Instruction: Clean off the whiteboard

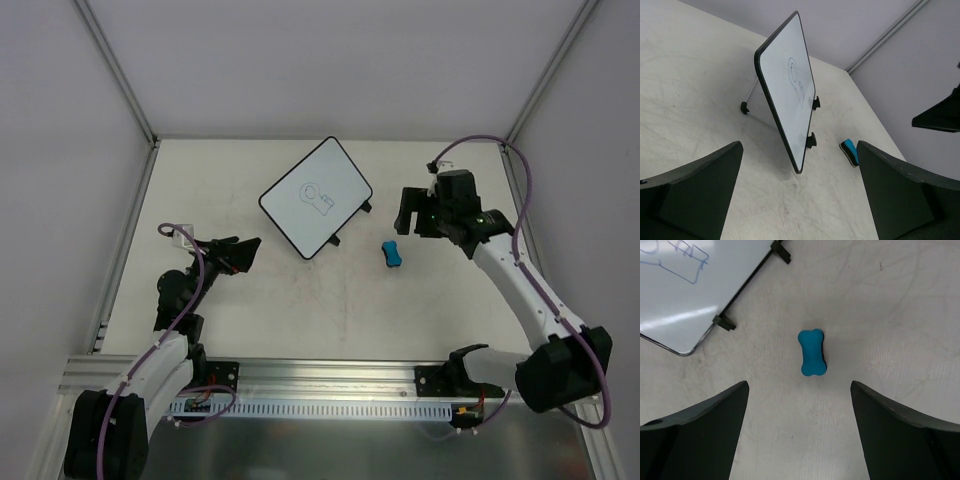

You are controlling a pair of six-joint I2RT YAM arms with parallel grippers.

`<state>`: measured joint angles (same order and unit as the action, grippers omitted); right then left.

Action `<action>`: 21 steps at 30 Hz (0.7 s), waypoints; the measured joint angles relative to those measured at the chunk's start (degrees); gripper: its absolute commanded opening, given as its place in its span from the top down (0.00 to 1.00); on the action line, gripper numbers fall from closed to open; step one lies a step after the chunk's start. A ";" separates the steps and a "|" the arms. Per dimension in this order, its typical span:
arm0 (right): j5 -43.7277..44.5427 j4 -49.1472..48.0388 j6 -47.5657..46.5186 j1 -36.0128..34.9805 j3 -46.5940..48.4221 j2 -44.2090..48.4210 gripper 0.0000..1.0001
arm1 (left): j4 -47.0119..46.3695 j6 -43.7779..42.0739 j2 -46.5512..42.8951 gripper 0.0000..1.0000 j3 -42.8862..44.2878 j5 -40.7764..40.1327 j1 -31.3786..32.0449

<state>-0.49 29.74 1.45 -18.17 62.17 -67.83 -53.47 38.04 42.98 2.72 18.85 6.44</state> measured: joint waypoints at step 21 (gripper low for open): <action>2.84 3.34 -4.66 -6.73 1.46 -22.53 0.22 | -0.04 -0.02 0.02 0.01 0.00 0.00 0.00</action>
<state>2.35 33.08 -3.20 -24.91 63.64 -90.37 -53.52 38.02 43.00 2.72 18.85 6.44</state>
